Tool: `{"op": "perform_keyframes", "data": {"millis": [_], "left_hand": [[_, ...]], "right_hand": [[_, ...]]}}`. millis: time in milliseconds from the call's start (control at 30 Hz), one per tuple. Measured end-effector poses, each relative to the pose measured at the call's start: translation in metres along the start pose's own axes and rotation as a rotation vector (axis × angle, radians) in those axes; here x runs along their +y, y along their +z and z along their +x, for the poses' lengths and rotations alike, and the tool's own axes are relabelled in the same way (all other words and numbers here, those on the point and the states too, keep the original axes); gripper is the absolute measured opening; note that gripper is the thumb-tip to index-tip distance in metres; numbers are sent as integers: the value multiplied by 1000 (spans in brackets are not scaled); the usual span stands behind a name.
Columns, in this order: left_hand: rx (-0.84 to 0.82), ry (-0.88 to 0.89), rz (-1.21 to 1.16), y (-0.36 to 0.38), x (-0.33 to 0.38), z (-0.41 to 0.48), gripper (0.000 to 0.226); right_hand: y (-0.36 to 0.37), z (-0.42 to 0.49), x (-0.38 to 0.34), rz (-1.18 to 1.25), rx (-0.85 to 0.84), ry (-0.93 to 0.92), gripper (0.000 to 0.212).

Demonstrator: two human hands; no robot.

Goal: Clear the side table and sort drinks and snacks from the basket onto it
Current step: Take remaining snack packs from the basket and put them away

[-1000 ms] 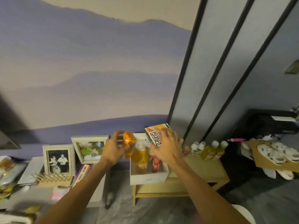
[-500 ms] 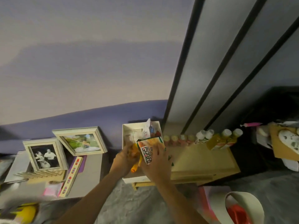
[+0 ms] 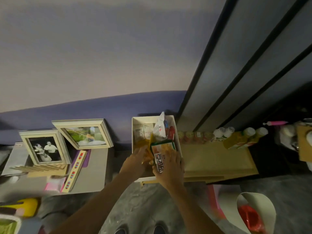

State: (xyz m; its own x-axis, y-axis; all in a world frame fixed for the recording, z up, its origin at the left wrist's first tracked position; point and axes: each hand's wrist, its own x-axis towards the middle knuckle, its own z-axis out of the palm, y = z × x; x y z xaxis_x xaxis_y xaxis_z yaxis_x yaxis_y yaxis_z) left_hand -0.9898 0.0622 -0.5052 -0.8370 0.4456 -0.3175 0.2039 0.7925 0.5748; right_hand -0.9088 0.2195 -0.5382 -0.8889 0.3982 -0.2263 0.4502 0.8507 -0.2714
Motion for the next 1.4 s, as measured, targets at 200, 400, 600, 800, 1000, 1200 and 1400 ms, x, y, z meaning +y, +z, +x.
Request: {"op": "perform_keyframes", "data": {"millis": [200,400,600,800,1000,1200,1400], "left_hand": [[15,51,72,-57,16,-23,47],[158,91,-37,-150,17,-63,82],[320,224,50,-243,9,-106,84],[518,296,140,-315,14,-164,81],[701,143,177,-351,-23,-253,89],[819,-187,231,-342,-88,-387,99],[915,-500,213,-302,-139,-532,91]], "right_hand": [[-77,-9,0,36,12,25,95],[-177,-41,-33,110,50,-52,103],[-257,-68,-96,59,87,-144,102],[-308,-96,-170,-2,211,-354,105],[-320,-118,-239,-44,227,-607,103],[-289,-165,-317,-41,119,-862,103],[-222,-250,-402,30,2,-1086,102]]}}
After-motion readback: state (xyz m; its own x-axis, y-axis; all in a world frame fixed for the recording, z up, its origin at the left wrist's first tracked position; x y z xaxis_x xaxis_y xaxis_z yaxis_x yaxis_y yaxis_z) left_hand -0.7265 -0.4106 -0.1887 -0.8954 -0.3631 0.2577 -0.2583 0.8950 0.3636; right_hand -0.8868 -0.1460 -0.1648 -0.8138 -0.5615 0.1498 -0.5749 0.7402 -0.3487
